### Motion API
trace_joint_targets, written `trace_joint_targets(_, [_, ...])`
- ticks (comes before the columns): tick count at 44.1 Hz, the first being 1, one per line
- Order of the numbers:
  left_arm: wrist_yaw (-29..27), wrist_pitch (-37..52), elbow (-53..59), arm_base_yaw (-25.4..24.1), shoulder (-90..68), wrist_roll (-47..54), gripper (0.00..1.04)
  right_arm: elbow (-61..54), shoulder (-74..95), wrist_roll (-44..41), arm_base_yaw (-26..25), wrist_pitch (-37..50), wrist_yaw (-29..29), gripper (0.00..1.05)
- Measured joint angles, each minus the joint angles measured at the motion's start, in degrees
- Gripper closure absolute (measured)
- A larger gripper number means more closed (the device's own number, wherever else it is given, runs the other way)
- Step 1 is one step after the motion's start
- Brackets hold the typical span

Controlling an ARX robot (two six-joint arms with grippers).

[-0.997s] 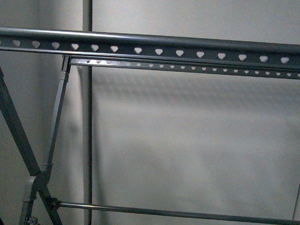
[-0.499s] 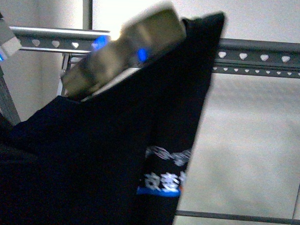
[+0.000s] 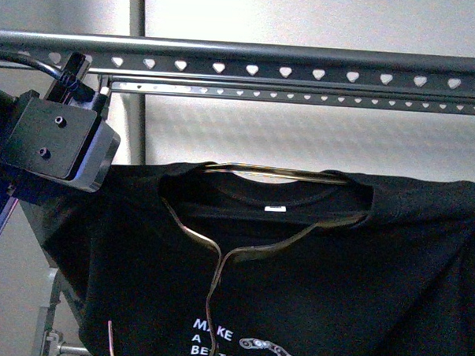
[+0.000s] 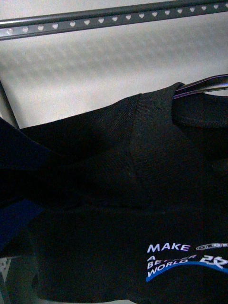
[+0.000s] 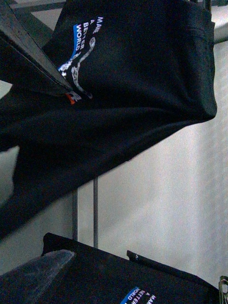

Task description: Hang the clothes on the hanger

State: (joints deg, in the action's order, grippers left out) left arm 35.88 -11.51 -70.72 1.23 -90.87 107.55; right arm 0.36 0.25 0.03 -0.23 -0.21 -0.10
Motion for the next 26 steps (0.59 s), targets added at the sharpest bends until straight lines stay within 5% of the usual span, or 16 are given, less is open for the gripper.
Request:
trace_joint_targets(11, [-0.35,0.00,0.00,0.00,0.00,1.03,1.00,0.00,0.00,0.00,0.00,-0.02,-0.09,0.07])
trace_joint_targets(18, [-0.39,0.00,0.00,-0.09,0.00,1.07,1.00,6.49,16.22,-11.15,-15.41,2.47,-35.08,0.07])
trace_joint_targets(22, [-0.33,0.00,0.00,0.11,0.00,1.25,1.00,12.13,27.74,-24.50,-20.46,11.61,-46.03,0.07])
trace_joint_targets(26, [-0.37,0.00,0.00,-0.11,0.00,1.42,1.00,18.14,37.07,-42.40,-19.80,13.88,-53.51,0.07])
